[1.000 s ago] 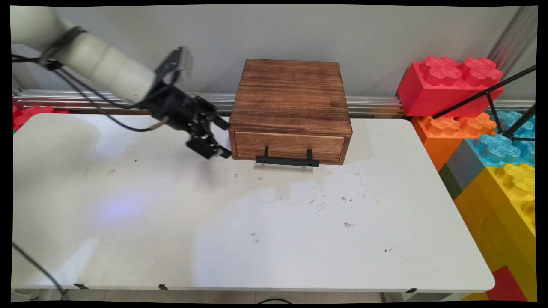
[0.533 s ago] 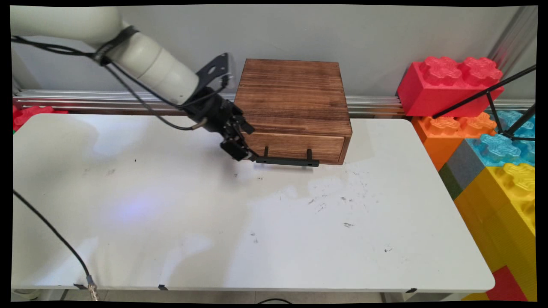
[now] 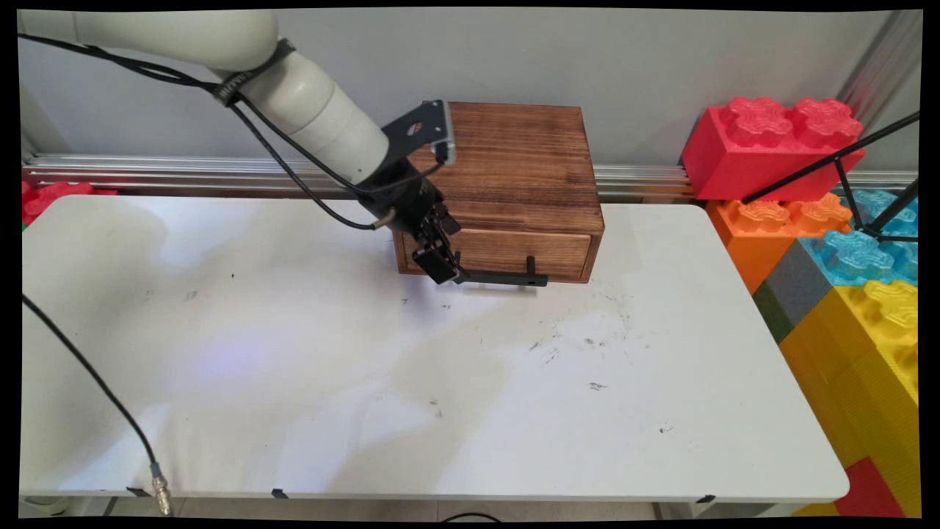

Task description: Open the drawer

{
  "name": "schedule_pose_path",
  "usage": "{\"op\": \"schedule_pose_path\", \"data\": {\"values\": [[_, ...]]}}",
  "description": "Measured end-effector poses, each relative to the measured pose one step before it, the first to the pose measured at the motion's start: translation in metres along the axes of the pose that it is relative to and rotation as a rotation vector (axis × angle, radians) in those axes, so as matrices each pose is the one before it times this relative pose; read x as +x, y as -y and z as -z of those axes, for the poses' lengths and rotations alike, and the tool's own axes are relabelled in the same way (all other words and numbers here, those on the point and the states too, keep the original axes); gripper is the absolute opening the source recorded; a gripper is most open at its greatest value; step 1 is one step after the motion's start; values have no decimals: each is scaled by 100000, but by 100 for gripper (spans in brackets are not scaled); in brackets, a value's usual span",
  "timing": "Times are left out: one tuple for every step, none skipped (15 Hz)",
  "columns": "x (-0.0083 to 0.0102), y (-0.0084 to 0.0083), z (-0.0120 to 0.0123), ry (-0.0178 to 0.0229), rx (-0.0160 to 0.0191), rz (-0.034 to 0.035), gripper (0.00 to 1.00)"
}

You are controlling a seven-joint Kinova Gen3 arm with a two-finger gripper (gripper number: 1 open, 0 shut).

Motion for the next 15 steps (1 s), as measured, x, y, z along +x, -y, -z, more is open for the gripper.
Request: {"op": "schedule_pose_path", "data": {"values": [[271,-159,-263,861,405,-512,100],[342,-201,-427,1220,523,-688,100],[304,-186,-431,1137,550,-725,100],[309,-152,-426,1024,519,-757,100],[327,-122,-458,944,433,-868,100],[229,-75,-396,792,424,-818,100],[177,-25,-357,618,315,-706,100],[166,-21,-352,600,263,-706,100],[223,-21,-477,753,335,-996,100],[196,12,-488,696,264,-1001,100],[190,42,-492,571,220,-1061,100],[159,45,-423,451,144,-972,100],[198,79,-475,445,175,-1133,100],[137,101,-465,439,188,-1092,100],[123,70,-407,330,24,-1069,100]]}}
